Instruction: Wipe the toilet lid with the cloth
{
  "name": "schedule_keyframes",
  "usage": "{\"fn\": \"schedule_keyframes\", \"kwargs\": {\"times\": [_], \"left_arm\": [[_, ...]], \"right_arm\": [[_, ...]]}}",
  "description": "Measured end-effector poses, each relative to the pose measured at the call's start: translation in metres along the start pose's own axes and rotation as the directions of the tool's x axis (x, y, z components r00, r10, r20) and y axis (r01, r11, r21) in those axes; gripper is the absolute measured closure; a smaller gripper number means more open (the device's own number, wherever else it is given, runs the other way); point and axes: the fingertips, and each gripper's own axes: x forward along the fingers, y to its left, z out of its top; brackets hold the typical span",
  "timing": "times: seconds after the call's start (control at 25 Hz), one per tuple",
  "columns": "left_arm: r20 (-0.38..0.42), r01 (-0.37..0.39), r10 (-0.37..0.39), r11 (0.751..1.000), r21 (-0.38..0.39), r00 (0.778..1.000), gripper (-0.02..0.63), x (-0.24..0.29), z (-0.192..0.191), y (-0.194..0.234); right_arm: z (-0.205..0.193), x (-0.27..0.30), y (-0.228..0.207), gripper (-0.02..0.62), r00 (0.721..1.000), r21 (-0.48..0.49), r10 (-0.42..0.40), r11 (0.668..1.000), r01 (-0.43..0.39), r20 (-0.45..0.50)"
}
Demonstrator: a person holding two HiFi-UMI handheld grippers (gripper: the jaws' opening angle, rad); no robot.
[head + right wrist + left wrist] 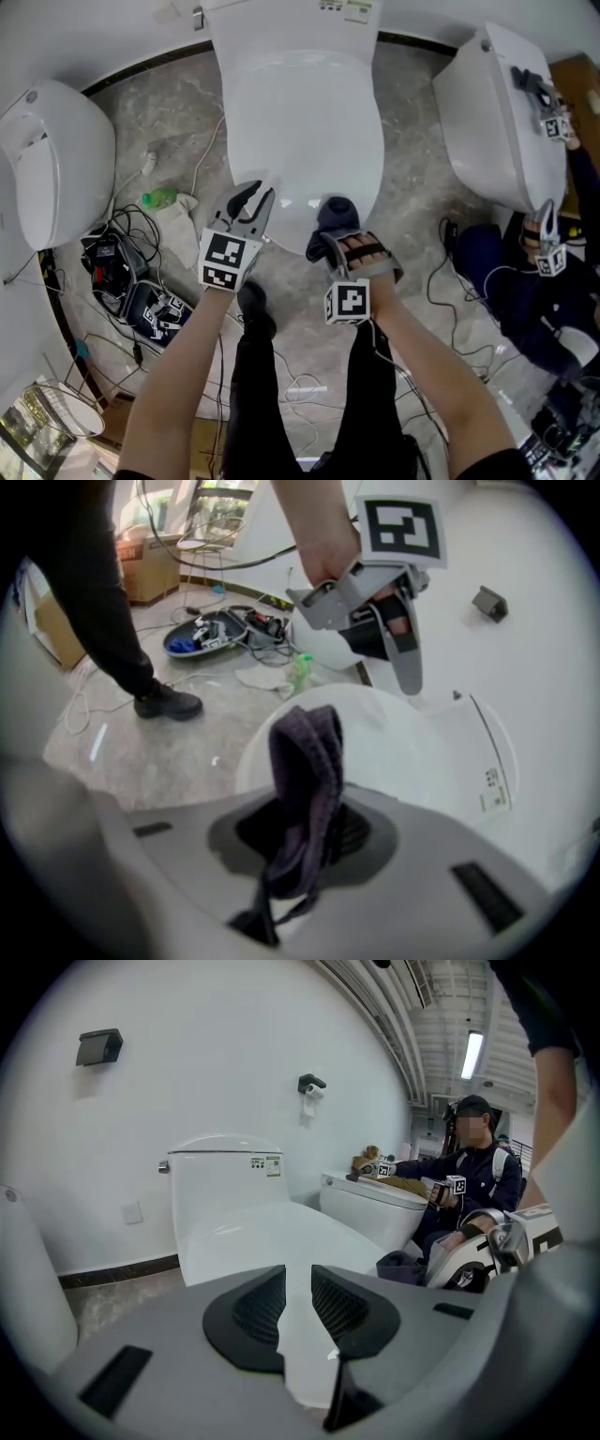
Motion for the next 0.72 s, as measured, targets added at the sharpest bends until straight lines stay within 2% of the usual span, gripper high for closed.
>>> {"fn": "schedule_keyframes", "kwargs": {"times": [0.32, 0.48, 0.6, 0.72], "left_arm": [[-0.008, 0.001, -0.001, 1.000, 0.008, 1.000, 0.514, -0.001, -0.004, 0.004], [-0.006, -0.005, 0.005, 1.000, 0.008, 1.000, 0.515, -0.004, -0.003, 0.006], [-0.003, -0.006, 0.006, 1.000, 0.008, 1.000, 0.515, -0.005, -0.003, 0.008], [-0.006, -0.012, 0.012, 1.000, 0.004, 1.000, 0.514, -0.008, -0.006, 0.013]], "right_arm": [[-0.004, -0.006, 0.017, 0.505, 1.000, -0.009, 0.019, 1.000, -0.019, -0.006], [0.000, -0.014, 0.020, 0.505, 1.000, -0.008, 0.005, 1.000, -0.005, 0.021], [0.002, -0.021, 0.009, 0.505, 0.999, 0.009, -0.015, 1.000, 0.015, 0.040], [0.007, -0.023, -0.026, 0.505, 0.996, 0.028, -0.068, 0.997, 0.067, 0.061]]}}
